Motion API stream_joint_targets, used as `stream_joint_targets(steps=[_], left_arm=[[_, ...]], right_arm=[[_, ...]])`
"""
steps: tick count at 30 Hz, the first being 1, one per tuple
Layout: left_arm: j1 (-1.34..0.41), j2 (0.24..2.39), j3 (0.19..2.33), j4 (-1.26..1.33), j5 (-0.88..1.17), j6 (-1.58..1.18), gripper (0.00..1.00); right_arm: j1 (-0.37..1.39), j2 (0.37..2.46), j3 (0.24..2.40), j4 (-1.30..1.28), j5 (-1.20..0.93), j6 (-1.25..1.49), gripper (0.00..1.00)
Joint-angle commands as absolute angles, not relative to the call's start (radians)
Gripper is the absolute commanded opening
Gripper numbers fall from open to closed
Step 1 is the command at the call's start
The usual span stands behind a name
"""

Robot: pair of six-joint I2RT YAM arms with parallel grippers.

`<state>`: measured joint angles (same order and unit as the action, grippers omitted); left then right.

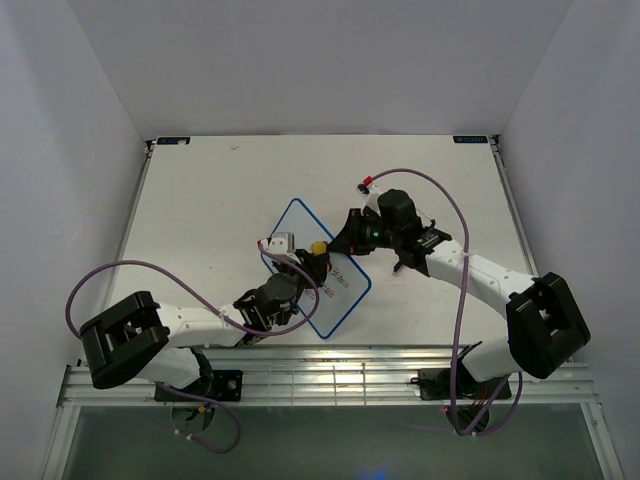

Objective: Erase the whiteboard

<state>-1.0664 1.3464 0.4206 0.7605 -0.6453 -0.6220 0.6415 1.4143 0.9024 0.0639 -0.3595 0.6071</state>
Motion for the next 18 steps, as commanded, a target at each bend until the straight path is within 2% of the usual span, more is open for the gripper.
stream_joint_targets(steps=[1,10,18], left_arm=[[-1.126,1.339,0.445,0.581,-0.552,-0.672,0.00],[-1.135,1.361,0.448,0.529,-0.437,-0.796,0.00],[-1.146,1.382,0.483,0.549,-0.370,-0.709,0.00]], right_arm=[[0.657,1.393,0.974,0.301,-0.308,0.667,0.08],[0.657,1.407,0.999,0.258,-0.279,0.632,0.08],[0.655,1.405,1.023,0.230,-0.322,0.620,0.08]])
